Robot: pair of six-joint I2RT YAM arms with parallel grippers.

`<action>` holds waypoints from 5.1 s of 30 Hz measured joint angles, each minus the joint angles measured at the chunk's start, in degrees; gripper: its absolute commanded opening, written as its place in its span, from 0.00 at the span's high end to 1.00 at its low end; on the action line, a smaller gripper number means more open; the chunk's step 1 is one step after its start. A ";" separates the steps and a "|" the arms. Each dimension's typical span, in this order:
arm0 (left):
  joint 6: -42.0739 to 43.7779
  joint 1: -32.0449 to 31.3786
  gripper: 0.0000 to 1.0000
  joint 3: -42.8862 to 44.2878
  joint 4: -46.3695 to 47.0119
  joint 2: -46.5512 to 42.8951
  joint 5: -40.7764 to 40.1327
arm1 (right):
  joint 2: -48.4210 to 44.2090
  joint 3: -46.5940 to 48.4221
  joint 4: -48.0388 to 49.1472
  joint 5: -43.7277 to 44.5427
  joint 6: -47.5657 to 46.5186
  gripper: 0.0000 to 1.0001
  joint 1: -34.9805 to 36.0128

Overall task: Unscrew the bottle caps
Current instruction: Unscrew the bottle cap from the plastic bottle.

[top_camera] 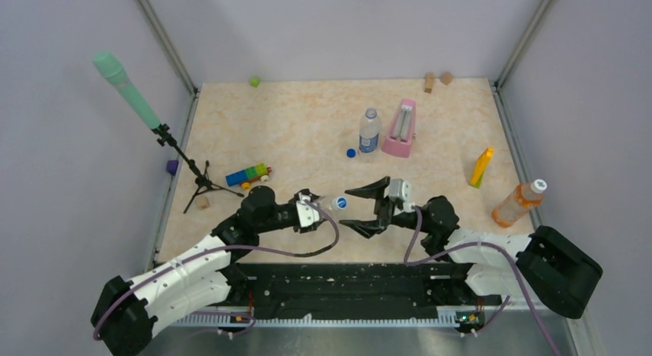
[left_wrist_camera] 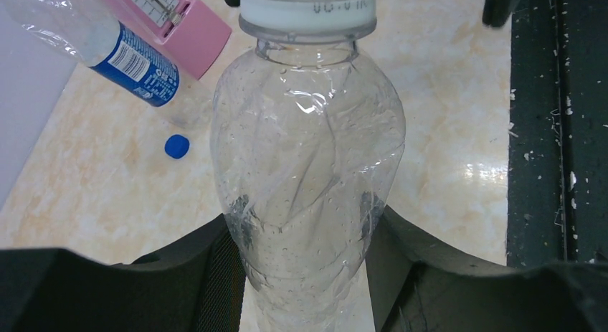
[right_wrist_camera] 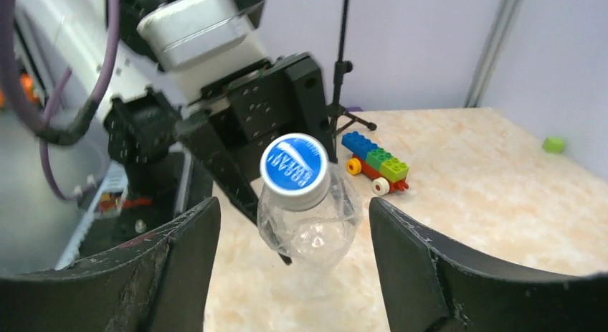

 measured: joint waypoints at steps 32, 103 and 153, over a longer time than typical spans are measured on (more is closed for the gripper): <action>2.34 -0.87 1.00 3.58 -7.58 5.62 -10.05 | -2.10 5.66 -20.50 29.68 53.42 0.43 2.25; 1.99 -1.18 1.00 3.87 -8.68 3.91 -5.88 | -12.70 8.57 -42.05 23.17 34.71 0.60 2.40; 5.90 -1.01 1.00 2.49 -13.09 2.91 -2.45 | -8.61 9.03 -41.46 -6.21 -33.09 1.00 0.00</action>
